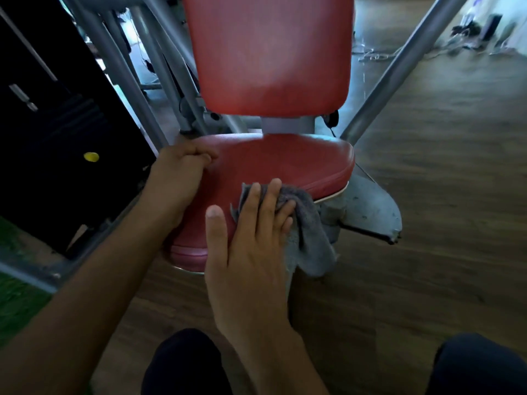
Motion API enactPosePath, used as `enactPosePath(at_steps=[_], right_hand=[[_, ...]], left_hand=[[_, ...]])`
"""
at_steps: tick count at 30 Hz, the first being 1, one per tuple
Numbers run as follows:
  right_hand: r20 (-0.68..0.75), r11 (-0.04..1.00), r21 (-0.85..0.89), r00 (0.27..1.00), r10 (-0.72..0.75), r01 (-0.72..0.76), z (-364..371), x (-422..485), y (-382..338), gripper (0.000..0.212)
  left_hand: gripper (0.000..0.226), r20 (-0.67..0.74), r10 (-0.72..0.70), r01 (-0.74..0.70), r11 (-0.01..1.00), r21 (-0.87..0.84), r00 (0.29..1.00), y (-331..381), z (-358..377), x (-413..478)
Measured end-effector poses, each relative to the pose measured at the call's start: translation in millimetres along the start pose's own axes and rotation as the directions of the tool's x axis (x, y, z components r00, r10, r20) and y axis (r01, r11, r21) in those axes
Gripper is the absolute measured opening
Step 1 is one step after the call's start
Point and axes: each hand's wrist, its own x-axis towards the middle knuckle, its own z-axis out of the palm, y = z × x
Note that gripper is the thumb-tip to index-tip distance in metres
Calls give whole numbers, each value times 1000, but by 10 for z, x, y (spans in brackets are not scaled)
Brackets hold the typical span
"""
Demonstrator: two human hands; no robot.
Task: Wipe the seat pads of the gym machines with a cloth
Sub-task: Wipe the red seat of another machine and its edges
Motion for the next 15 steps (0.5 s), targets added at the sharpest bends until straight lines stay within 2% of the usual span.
enactPosePath(at_steps=[6,9,11,15], right_hand=[[231,933,-346,973,-22,104,-287,286,-129,75],[362,872,-440,931,-46,214,-342,622,-136,66],[455,797,-510,888,-69,323,-347,854,-111,60],[521,771,-512,851,-73,379,-272,1207,-113,55]], left_hand=[[28,22,38,-42,983,180,999,-38,-62,-13],[28,-49,23,-20,998,59,999,-66,-80,-38],[28,-90,-2,3,1000,12,996,-81,-107,-36],[32,-71,15,-4,989,151,997,-102,-96,-36]])
